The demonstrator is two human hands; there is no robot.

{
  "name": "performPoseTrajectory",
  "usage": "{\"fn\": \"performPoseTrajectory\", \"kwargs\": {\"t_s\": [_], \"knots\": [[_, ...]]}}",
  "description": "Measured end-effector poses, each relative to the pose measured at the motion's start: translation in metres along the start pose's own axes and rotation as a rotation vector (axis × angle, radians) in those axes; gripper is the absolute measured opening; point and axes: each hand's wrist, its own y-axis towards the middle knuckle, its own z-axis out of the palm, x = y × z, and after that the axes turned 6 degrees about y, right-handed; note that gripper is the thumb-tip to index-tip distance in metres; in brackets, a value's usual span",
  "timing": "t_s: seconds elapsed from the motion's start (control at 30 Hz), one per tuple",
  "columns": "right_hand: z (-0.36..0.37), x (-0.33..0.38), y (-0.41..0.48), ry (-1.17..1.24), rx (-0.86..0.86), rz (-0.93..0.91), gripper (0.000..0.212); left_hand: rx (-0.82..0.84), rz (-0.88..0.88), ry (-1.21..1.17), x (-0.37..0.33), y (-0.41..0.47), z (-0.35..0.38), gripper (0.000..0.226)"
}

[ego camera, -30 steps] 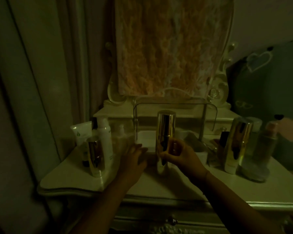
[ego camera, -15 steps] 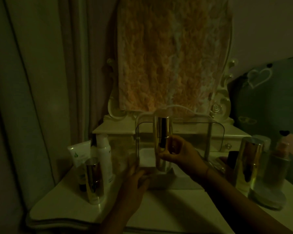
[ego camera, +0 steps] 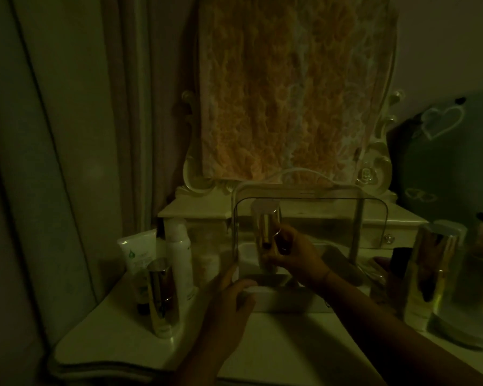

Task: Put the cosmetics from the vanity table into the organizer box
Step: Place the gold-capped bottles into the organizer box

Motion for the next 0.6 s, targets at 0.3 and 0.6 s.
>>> {"fn": "performPoseTrajectory", "kwargs": {"t_s": [0.3,0.6], "knots": [[0.005,-0.017,0.025,0.102,-0.040,0.167,0.052,-0.003,-0.016,0.017,0.003,0.001,0.001,0.020],[0.015,-0.019,0.039,0.051,-0.011,0.184,0.055,0.009,-0.017,0.004,0.003,0.003,0.000,0.024]]}}
